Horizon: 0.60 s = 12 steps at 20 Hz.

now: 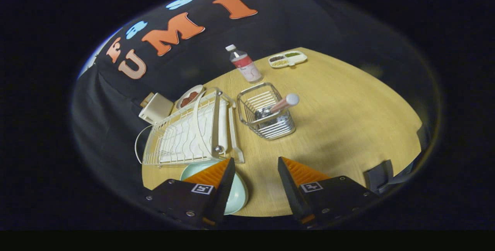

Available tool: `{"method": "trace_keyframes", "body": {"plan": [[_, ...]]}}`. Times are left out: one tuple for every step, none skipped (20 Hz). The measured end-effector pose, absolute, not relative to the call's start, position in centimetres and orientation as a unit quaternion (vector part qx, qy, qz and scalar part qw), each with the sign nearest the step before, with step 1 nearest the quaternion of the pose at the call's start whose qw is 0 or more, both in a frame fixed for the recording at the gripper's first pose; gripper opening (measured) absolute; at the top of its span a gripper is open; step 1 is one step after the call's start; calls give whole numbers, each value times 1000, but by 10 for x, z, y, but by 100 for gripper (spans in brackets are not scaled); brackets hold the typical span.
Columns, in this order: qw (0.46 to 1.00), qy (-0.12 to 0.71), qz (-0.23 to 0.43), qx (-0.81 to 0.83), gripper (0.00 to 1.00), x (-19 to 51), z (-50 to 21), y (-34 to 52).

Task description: Take the plate from the dish rack, then take the spoon from the basket and place it into the plate.

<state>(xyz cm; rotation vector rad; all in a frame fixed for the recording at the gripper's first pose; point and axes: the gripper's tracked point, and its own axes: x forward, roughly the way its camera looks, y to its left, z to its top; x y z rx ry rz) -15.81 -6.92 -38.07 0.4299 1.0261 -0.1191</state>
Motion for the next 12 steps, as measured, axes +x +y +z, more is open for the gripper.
{"method": "trace_keyframes", "body": {"plan": [[855,475,-62,196,68,-150,-378,-77],[862,466,-72,186,70,-144,-376,-86],[866,461,-79,177,72,-138,-376,-94],[869,456,-88,170,74,-134,-377,-102],[873,448,-93,166,75,-128,-376,-108],[877,440,-100,163,77,-122,-376,-114],[880,434,-102,162,77,-117,-378,-117],[884,428,-103,159,77,-111,-378,-120],[887,422,-103,155,77,-106,-380,-123],[893,413,-97,152,77,-100,-378,-123],[899,401,-92,147,77,-92,-376,-123],[906,391,-85,139,76,-86,-375,-122]]}}
